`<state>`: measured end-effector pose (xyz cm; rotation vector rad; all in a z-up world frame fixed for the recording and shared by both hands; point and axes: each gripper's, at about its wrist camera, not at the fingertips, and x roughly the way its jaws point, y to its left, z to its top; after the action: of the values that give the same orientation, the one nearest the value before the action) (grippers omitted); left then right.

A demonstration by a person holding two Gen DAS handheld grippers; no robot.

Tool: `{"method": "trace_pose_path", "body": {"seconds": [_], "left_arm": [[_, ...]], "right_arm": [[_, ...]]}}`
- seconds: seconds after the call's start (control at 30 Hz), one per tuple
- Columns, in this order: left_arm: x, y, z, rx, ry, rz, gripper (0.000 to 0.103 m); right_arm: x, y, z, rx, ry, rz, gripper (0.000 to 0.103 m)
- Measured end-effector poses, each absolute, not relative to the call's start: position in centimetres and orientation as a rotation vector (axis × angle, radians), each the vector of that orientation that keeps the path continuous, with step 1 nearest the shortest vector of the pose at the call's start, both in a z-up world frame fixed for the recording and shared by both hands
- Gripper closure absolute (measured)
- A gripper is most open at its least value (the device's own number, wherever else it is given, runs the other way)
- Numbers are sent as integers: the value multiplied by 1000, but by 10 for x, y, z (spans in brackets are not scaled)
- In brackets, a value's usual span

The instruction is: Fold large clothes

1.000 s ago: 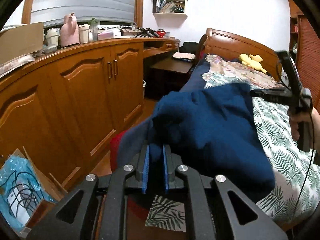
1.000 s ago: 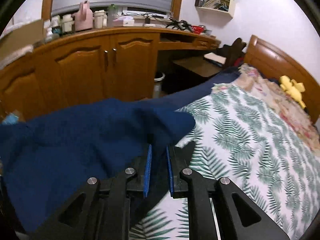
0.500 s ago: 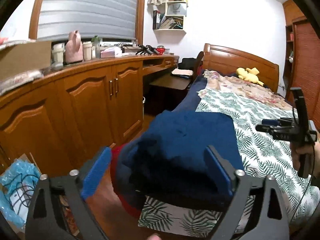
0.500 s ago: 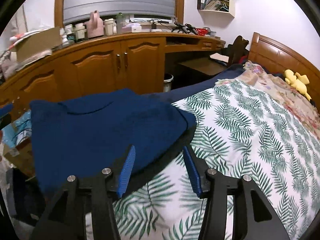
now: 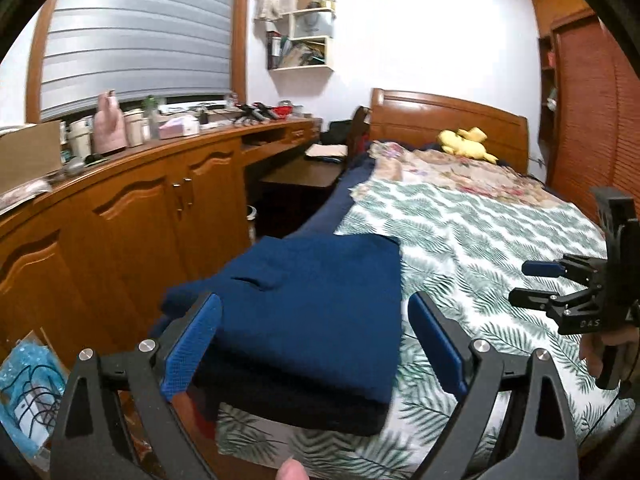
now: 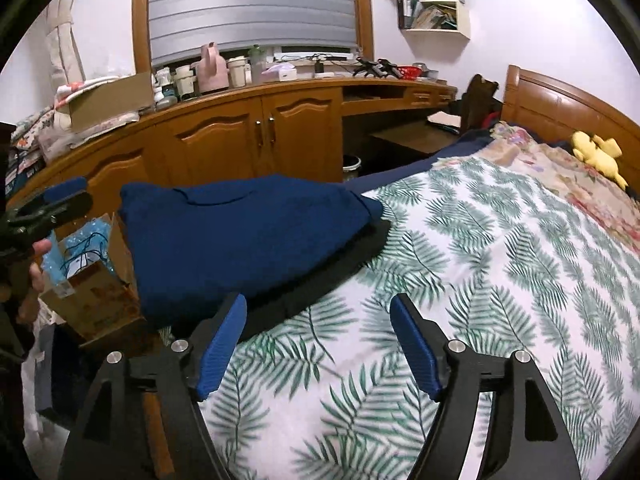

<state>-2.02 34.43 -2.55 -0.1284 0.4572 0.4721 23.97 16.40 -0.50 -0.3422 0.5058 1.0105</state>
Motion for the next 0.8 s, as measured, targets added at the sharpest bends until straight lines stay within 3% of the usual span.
{"method": "trace_pose_path", "body": {"seconds": [0.17, 0.8], "left_arm": [[-4, 306, -34, -120, 471, 412, 8], [52, 115, -60, -112, 535, 126, 8]], "right_arm": [[229, 127, -11, -347, 479, 953, 21], [154, -79, -17, -187, 451, 606, 21]]}}
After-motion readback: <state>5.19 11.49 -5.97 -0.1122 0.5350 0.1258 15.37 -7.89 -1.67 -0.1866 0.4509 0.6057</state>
